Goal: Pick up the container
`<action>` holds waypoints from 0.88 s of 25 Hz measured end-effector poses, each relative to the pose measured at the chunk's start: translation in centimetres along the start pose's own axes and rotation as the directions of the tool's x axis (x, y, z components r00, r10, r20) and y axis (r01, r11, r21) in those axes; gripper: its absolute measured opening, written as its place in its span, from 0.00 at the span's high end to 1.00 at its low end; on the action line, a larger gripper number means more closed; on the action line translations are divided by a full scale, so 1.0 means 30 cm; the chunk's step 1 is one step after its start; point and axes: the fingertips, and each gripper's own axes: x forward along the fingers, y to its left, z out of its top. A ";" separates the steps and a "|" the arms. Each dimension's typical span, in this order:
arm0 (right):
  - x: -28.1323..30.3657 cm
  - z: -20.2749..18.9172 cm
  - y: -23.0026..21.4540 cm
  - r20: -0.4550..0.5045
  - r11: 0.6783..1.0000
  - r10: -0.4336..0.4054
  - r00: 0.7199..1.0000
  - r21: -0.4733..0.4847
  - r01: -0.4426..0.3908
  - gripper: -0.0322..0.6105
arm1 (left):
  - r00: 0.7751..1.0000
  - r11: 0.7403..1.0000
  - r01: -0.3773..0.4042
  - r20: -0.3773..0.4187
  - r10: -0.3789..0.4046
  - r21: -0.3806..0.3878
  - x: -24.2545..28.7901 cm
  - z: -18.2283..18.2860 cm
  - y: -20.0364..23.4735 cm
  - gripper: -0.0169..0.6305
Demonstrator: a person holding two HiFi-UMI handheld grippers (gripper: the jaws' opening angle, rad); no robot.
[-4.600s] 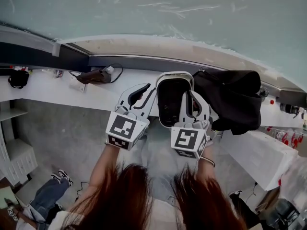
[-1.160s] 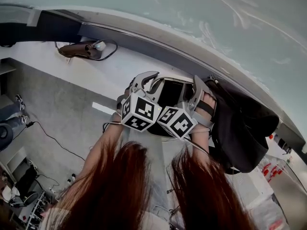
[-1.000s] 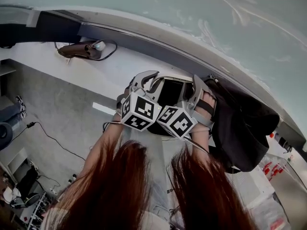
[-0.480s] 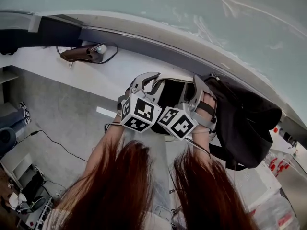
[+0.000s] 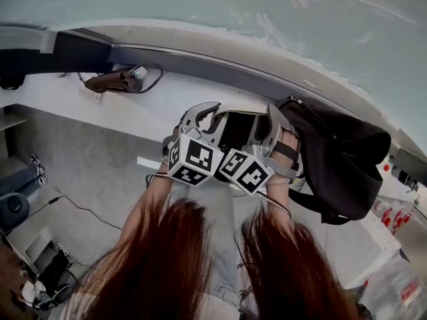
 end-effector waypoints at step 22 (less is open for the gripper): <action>-0.127 -0.017 -0.013 -0.032 0.991 -0.125 0.992 0.034 0.126 0.77 | 0.999 0.993 0.039 0.008 -0.040 0.112 -0.096 0.012 -0.065 0.85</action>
